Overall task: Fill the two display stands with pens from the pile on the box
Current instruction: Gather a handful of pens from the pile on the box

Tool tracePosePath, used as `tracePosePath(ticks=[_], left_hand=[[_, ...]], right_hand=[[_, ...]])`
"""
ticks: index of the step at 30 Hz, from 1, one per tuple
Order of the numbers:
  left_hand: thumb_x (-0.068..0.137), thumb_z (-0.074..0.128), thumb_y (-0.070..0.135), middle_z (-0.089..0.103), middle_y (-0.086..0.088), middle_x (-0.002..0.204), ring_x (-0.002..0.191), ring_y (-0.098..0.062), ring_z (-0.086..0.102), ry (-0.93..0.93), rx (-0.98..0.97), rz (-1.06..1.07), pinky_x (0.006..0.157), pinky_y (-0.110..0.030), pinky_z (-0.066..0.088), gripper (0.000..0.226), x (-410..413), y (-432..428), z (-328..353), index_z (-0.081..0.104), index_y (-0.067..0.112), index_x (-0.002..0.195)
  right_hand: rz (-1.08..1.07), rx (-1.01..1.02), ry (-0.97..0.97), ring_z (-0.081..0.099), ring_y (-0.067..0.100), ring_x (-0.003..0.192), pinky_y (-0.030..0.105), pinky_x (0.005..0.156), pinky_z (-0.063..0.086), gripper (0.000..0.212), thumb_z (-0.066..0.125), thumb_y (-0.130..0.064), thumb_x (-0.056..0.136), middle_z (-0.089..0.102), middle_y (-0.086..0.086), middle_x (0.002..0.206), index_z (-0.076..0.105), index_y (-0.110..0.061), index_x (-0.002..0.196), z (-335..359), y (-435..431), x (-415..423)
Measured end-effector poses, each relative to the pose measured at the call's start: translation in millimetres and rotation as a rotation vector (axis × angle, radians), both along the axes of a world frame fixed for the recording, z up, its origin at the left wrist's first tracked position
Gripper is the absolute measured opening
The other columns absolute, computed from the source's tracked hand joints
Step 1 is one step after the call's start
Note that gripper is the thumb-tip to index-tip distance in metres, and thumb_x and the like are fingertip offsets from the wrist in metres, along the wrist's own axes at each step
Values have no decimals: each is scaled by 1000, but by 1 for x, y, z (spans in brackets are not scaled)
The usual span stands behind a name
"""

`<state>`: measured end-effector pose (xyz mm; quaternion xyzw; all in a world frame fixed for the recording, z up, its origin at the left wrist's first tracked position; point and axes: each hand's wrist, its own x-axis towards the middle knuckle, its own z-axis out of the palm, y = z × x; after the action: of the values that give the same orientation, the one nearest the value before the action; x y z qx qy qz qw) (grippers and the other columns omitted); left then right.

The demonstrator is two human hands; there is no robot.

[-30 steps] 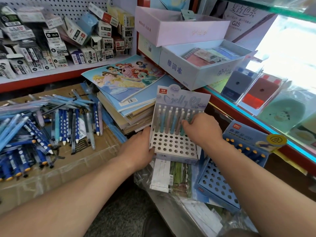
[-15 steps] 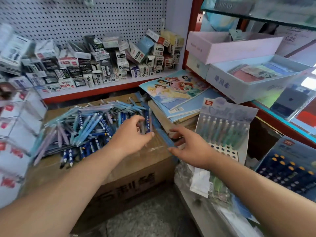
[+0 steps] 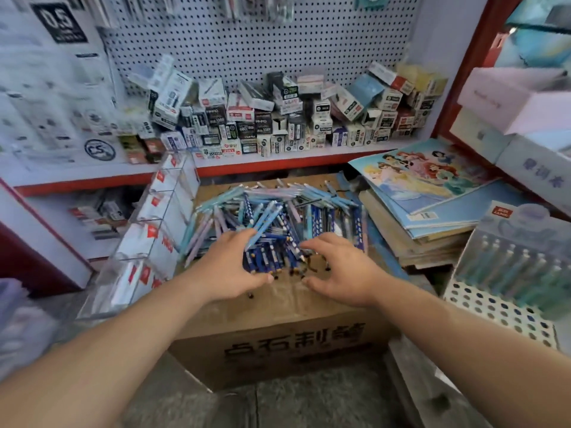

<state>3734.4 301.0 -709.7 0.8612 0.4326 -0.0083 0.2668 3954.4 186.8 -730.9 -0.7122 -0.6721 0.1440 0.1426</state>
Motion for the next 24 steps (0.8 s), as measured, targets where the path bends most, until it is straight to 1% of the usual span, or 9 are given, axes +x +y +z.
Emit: tracePosePath(ticks=[2, 4, 6, 8, 14, 17, 21, 24], left_hand=[[80, 75, 65, 16, -1, 169, 155, -22, 19, 31, 9, 3, 125, -44, 26, 109, -8, 4, -5, 14, 27, 162], [80, 74, 65, 15, -2, 169, 155, -24, 18, 61, 8, 1, 124, -46, 27, 110, -11, 6, -8, 13, 28, 163], [81, 74, 63, 15, -2, 168, 155, -25, 19, 70, 8, -2, 124, -47, 28, 108, -12, 7, -9, 12, 28, 163], [82, 74, 60, 14, -1, 169, 155, -25, 20, 62, 6, -5, 124, -48, 28, 106, -13, 7, -10, 12, 29, 163], [83, 75, 56, 18, 0, 167, 154, -23, 21, 49, -1, -22, 122, -48, 31, 102, -20, 11, -11, 15, 29, 162], [85, 75, 52, 22, 0, 165, 153, -22, 23, 32, 17, -21, 122, -47, 31, 98, -24, 12, -13, 19, 28, 161], [88, 74, 50, 23, 2, 163, 152, -20, 23, 9, 33, -31, 123, -43, 29, 92, -30, 13, -16, 21, 28, 161], [87, 73, 50, 23, 4, 163, 151, -18, 24, 4, 34, -29, 121, -45, 32, 91, -33, 12, -20, 22, 31, 160]], right_hand=[[14, -15, -78, 37, 22, 141, 44, 115, 36, 70, 66, -51, 90, 42, -2, 149, 39, -34, 153, -5, 9, -7], [21, -34, -135, 36, 22, 141, 46, 115, 35, 69, 65, -50, 90, 42, -3, 149, 39, -35, 152, -11, 15, -11], [19, -43, -160, 36, 22, 141, 48, 116, 33, 68, 64, -51, 90, 41, -4, 150, 39, -36, 152, -16, 21, -13], [14, -34, -164, 37, 21, 139, 49, 115, 35, 66, 63, -54, 90, 42, -5, 148, 41, -37, 150, -19, 26, -15], [-8, -1, -214, 42, 19, 132, 42, 112, 39, 62, 61, -58, 91, 47, -7, 138, 46, -35, 146, -27, 38, -23], [-16, -12, -214, 46, 17, 124, 38, 108, 42, 60, 60, -62, 91, 48, -5, 130, 50, -34, 144, -29, 43, -28], [-77, -24, -179, 48, 16, 115, 33, 100, 46, 52, 61, -61, 92, 46, -5, 117, 60, -31, 134, -30, 53, -34], [-109, -31, -161, 49, 16, 113, 33, 96, 48, 43, 63, -58, 93, 45, -6, 112, 64, -31, 126, -29, 56, -37]])
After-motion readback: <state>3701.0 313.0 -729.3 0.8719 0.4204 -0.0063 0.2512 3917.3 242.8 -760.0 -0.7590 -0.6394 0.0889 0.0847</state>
